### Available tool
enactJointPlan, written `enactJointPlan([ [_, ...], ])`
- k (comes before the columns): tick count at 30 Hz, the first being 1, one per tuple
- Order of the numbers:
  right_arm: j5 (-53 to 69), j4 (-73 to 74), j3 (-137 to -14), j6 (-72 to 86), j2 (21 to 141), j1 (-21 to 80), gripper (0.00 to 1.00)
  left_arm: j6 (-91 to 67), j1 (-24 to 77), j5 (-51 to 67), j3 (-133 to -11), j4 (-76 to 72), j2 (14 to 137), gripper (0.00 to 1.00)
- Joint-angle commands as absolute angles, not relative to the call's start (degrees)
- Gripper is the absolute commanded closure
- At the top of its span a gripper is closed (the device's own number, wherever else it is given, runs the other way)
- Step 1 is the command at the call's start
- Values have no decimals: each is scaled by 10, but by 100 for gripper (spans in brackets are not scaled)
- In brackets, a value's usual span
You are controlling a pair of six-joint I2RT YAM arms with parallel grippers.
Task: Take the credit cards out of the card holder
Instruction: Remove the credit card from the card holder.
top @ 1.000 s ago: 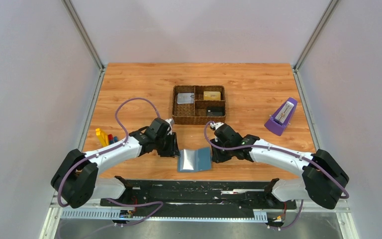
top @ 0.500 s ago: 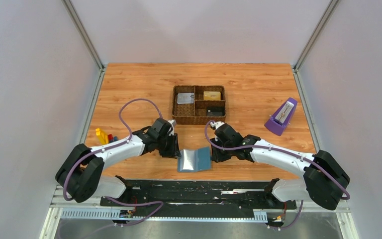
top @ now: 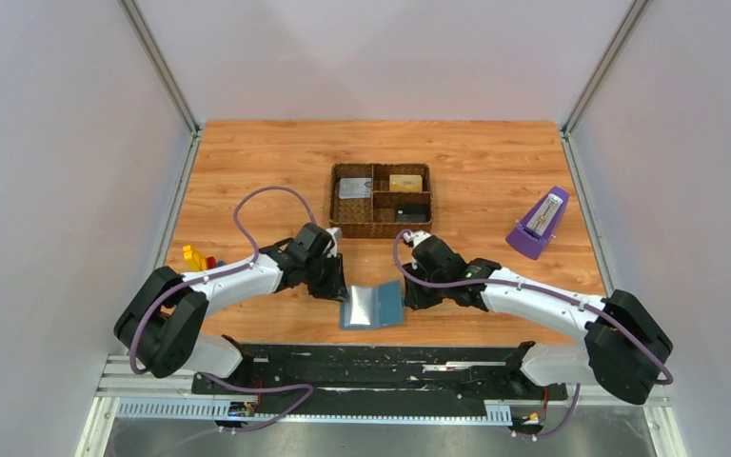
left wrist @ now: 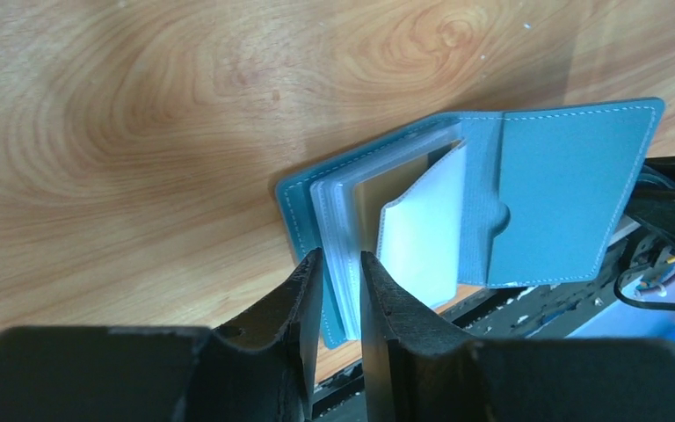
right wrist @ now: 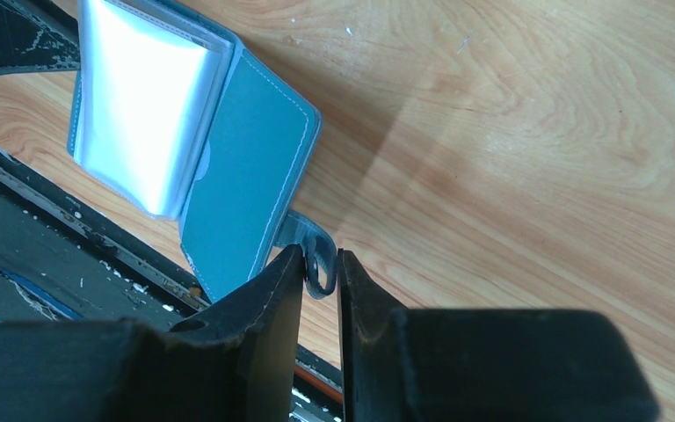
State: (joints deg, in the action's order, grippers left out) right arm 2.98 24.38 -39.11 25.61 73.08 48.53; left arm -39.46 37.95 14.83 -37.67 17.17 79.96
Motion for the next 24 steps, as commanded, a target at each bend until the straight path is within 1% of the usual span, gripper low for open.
enactJointPlan([
  [1, 15, 215, -386, 259, 713, 482, 78, -384, 382, 177, -396, 141, 801, 71],
  [13, 17, 209, -386, 264, 699, 482, 77, -401, 382, 241, -389, 95, 789, 72],
  [16, 16, 217, -392, 270, 694, 482, 73, -418, 382, 264, -380, 61, 786, 71],
  [24, 4, 275, -425, 292, 671, 482, 60, -440, 382, 316, -365, -7, 798, 69],
])
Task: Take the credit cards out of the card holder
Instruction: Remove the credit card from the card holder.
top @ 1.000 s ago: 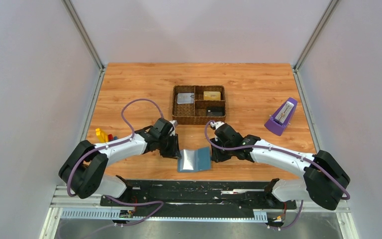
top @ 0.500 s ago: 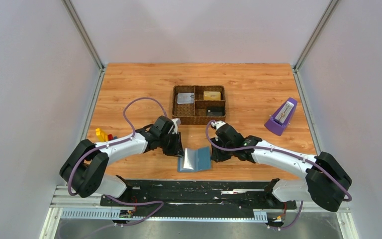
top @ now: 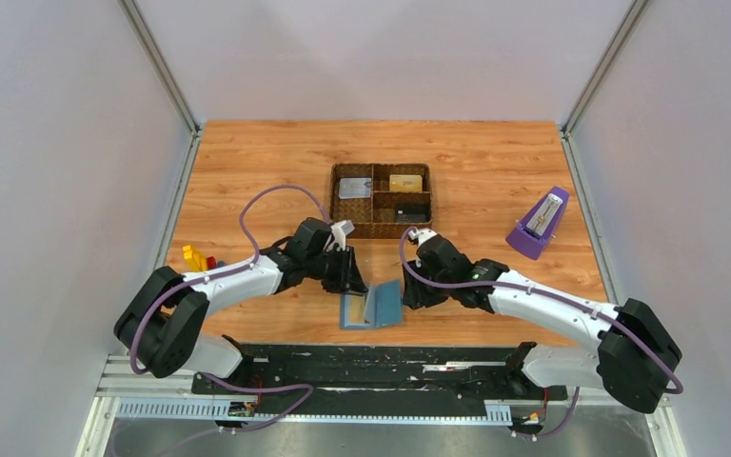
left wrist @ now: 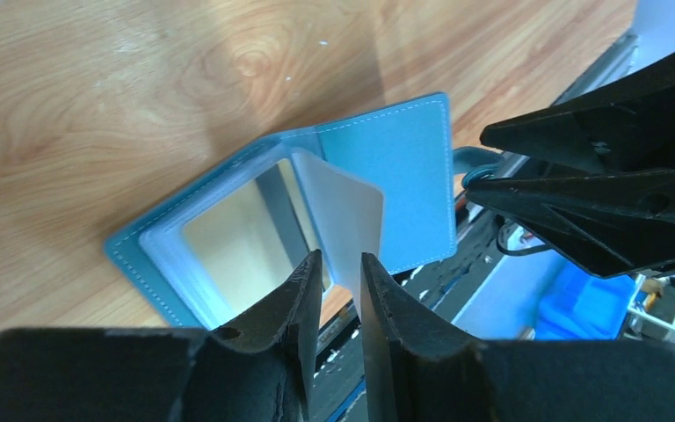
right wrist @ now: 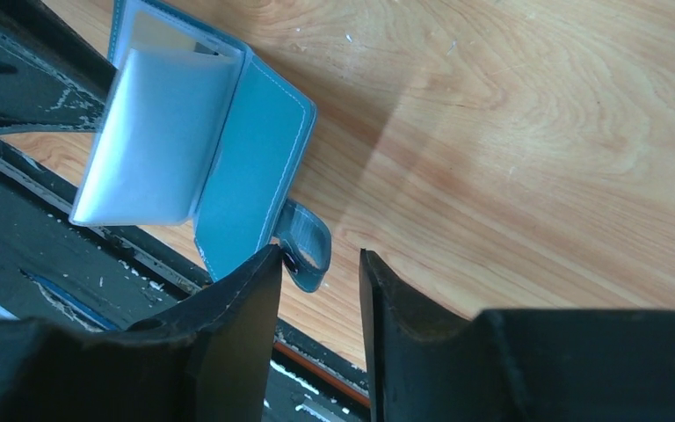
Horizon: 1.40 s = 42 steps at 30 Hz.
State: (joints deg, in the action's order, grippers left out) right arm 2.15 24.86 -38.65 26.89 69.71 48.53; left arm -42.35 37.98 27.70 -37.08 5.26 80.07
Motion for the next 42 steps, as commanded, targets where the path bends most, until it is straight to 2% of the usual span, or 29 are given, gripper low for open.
enactJointPlan([
  [1, 4, 285, -432, 295, 666, 482, 58, -443, 383, 326, -364, -24, 804, 69],
  [5, 13, 312, -455, 296, 642, 482, 57, -457, 387, 344, -360, -60, 818, 69],
  [9, 46, 309, -464, 300, 616, 482, 61, -460, 395, 343, -365, -76, 837, 69],
  [17, 155, 208, -444, 352, 594, 482, 66, -469, 404, 353, -373, -112, 894, 69],
  [22, 203, 129, -420, 394, 616, 485, 64, -470, 412, 352, -384, -113, 913, 69],
  [29, 199, 69, -403, 430, 703, 505, 69, -462, 412, 335, -385, -95, 906, 68],
  [37, 162, 28, -370, 462, 747, 514, 76, -418, 412, 246, -417, 54, 834, 67],
  [42, 145, 29, -363, 466, 771, 515, 77, -397, 411, 172, -451, 164, 802, 66],
])
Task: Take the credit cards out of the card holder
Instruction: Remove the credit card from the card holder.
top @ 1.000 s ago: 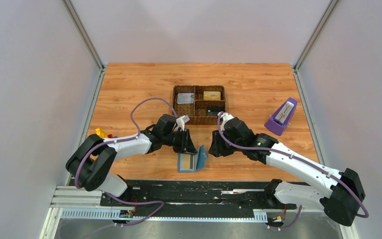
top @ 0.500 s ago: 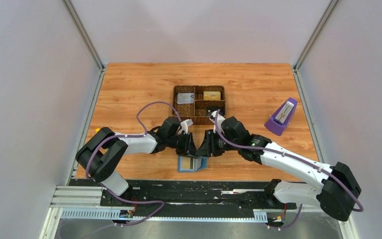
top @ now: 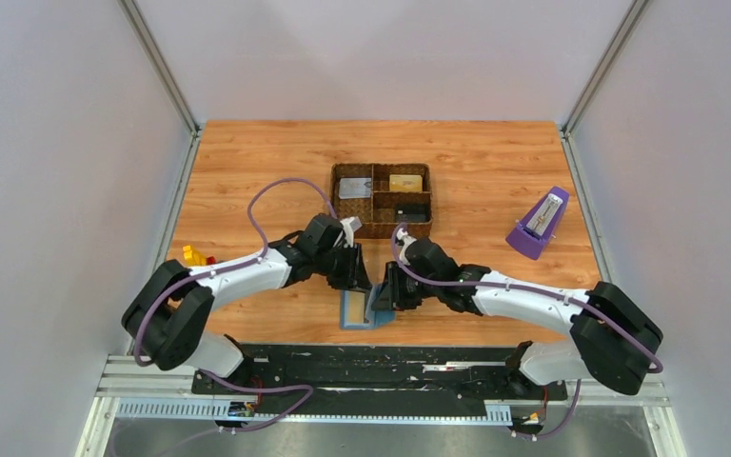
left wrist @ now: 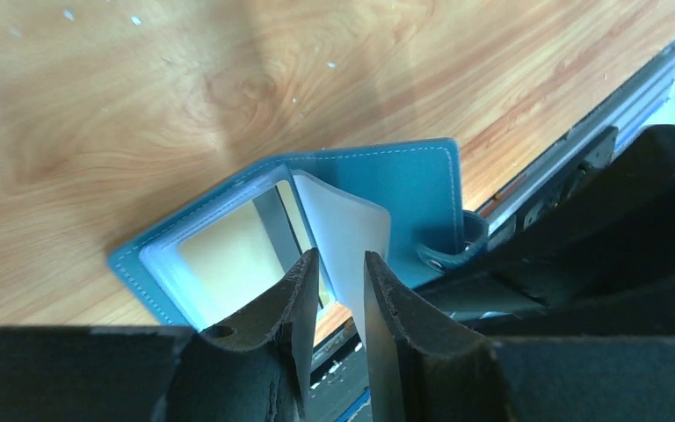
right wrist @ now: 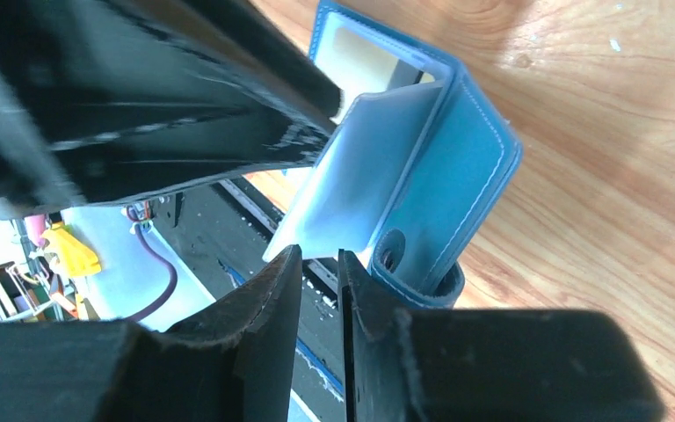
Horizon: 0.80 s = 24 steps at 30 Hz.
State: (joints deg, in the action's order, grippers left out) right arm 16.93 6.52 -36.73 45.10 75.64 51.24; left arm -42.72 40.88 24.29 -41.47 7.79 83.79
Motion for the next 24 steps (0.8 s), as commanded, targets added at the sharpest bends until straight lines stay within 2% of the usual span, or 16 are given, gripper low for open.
enactJointPlan([
  [1, 141, 31, -361, 467, 778, 515, 77, -397, 411, 167, -451, 173, 794, 66],
  [7, 135, 32, -353, 469, 787, 515, 78, -406, 412, 190, -429, 156, 768, 67],
  [13, 125, 57, -355, 465, 721, 515, 74, -434, 411, 282, -397, 55, 791, 67],
  [24, 126, 71, -358, 454, 639, 515, 69, -466, 413, 349, -380, -75, 826, 66],
])
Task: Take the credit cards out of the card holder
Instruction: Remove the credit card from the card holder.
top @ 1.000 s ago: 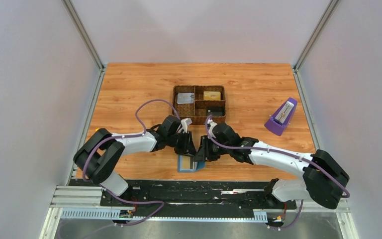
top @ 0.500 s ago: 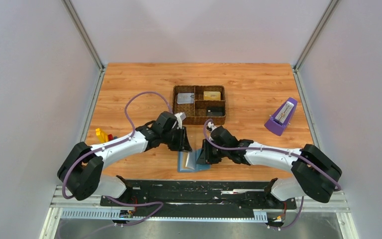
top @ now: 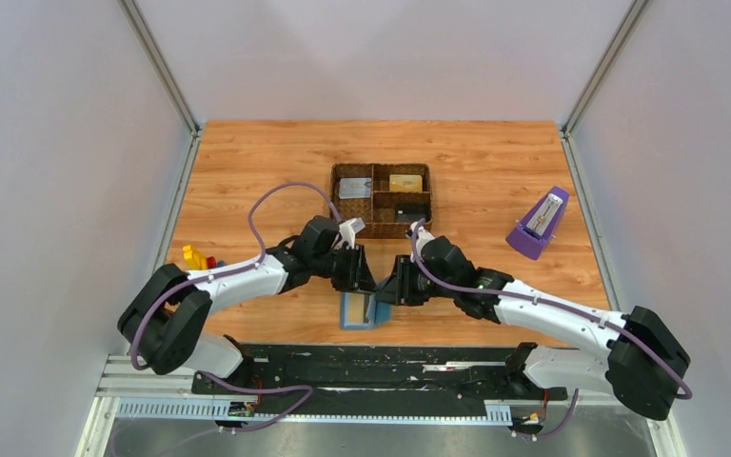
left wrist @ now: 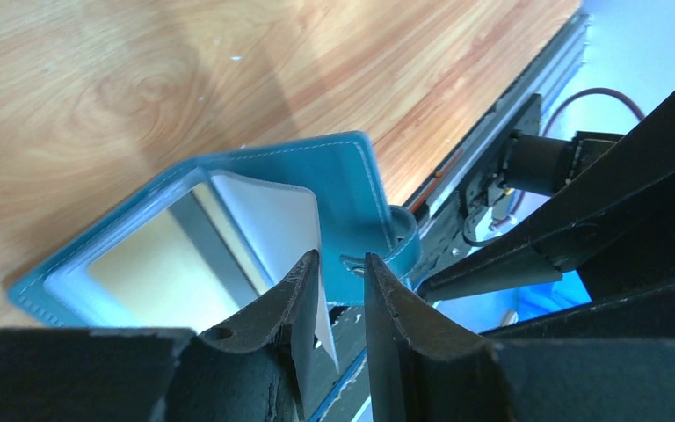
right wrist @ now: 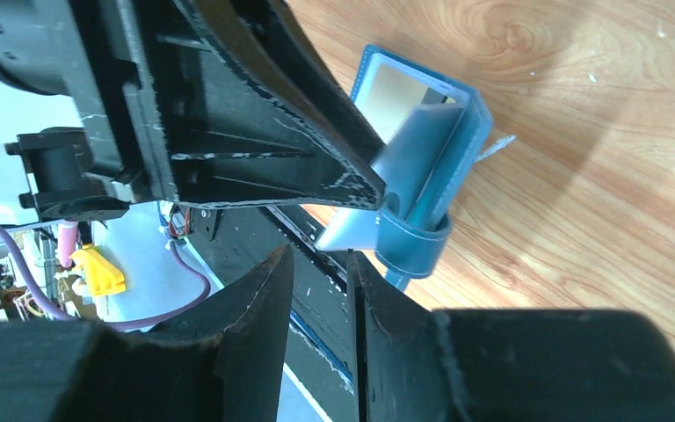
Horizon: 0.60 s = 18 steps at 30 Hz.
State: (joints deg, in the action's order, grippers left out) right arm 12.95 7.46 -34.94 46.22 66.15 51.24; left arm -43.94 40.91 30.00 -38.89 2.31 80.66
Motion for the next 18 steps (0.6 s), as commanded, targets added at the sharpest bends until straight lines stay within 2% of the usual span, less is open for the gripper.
enactJointPlan([
  [1, 130, 66, -357, 452, 637, 515, 70, -477, 413, 353, -377, -85, 830, 66],
  [6, 152, 22, -343, 456, 642, 525, 73, -488, 415, 363, -385, -117, 866, 65],
  [18, 77, -19, -347, 523, 711, 573, 78, -497, 421, 351, -396, -132, 917, 66],
])
